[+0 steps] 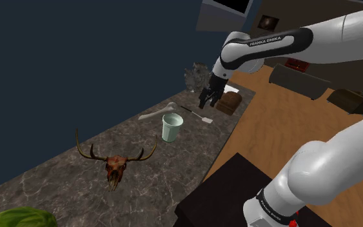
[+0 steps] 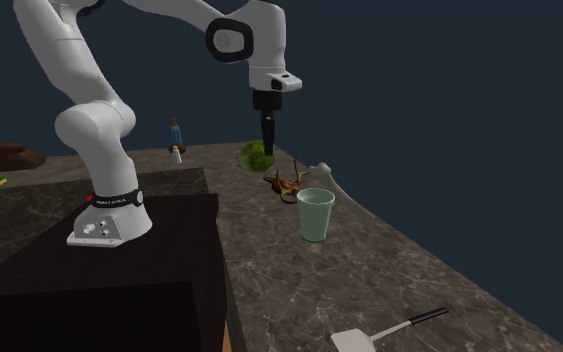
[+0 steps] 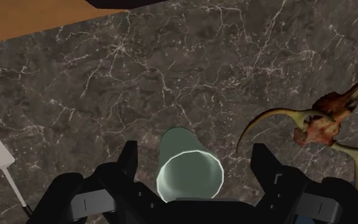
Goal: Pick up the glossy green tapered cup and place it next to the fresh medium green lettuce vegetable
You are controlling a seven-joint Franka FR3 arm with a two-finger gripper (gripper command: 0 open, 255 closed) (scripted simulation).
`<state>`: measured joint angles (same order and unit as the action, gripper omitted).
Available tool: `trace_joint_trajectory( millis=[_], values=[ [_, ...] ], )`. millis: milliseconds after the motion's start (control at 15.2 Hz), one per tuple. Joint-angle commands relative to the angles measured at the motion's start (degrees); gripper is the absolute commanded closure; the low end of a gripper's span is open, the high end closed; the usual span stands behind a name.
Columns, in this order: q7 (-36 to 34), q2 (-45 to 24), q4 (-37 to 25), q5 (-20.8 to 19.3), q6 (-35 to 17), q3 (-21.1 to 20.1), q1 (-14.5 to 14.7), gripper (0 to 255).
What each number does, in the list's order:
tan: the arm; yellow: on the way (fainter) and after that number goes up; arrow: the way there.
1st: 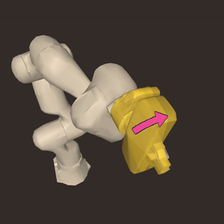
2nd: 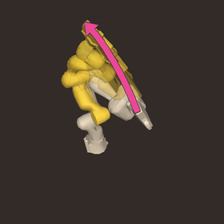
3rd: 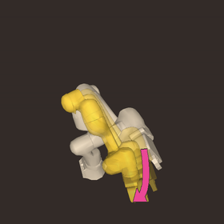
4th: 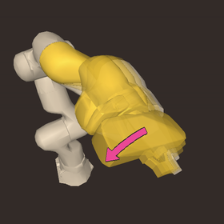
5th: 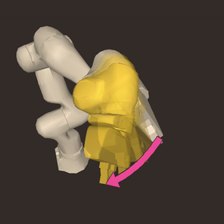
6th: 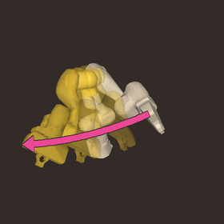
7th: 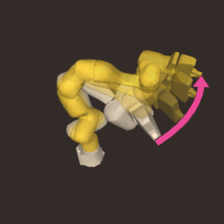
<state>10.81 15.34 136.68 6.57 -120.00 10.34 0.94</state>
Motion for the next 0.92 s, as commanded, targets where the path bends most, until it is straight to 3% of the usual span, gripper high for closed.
trace_joint_trajectory(
  millis=[0, 396, 858],
  values=[
    [2.98, -4.74, -1.77, 1.73, -2.76, 1.08, 0.32, 0],
    [11.64, -18.8, -8.73, 8.88, -8.41, 2.31, 0.65, 0],
    [20.4, -35.27, -20.61, 17.0, -10.95, 0.49, -1.53, 0]
  ],
)
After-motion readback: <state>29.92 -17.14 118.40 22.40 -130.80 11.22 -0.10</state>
